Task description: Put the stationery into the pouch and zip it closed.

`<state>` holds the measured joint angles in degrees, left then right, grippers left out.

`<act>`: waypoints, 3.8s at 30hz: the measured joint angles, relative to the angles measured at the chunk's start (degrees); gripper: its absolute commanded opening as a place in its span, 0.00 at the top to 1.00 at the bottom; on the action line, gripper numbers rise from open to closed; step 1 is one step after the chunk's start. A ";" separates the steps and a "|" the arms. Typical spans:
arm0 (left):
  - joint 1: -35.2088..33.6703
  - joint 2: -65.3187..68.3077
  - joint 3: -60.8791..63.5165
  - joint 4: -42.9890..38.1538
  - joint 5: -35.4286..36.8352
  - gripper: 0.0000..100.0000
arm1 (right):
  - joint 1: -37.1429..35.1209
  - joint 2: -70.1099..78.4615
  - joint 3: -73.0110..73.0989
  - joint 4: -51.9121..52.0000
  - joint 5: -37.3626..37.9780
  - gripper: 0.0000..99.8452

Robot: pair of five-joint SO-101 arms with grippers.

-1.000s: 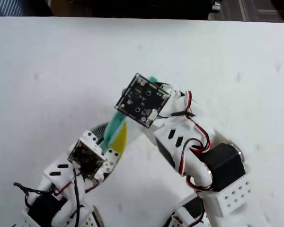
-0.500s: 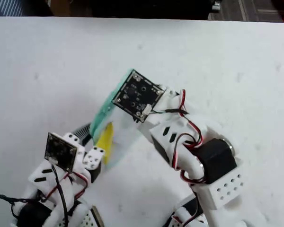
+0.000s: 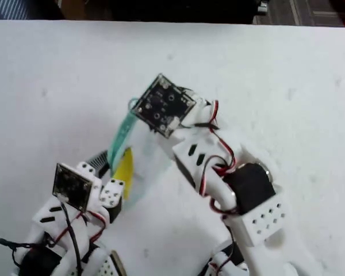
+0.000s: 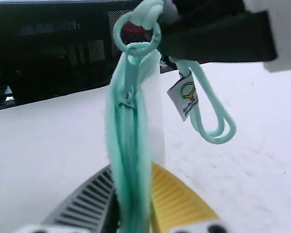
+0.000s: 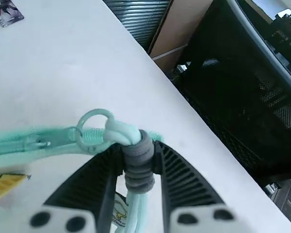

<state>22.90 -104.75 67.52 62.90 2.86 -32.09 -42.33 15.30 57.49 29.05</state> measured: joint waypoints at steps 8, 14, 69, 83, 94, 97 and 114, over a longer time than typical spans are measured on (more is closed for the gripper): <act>3.60 0.00 -0.44 0.97 -1.32 0.98 | 7.03 5.27 -0.09 -2.64 -0.26 0.98; 3.96 0.00 -0.44 0.97 -1.58 0.98 | 10.46 6.51 -0.09 -4.66 -0.35 0.98; 4.84 0.53 -0.44 0.88 -1.85 0.98 | 22.68 22.15 -0.26 -14.51 -0.26 0.98; 4.84 0.53 -0.44 0.62 -1.85 0.98 | 22.77 22.15 -0.35 -12.31 -0.35 0.79; 2.11 -0.26 1.41 -2.11 -2.99 0.98 | 28.13 14.51 -0.44 7.65 -0.53 0.69; 2.02 -0.26 1.41 -2.20 -2.99 0.98 | 27.87 9.05 -0.44 10.37 -0.53 0.72; -9.58 0.26 15.74 -30.33 -0.09 0.98 | 18.64 3.16 -2.90 11.69 -8.88 0.94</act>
<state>13.32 -104.48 83.25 32.57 2.77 -13.45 -39.16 12.40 69.19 20.18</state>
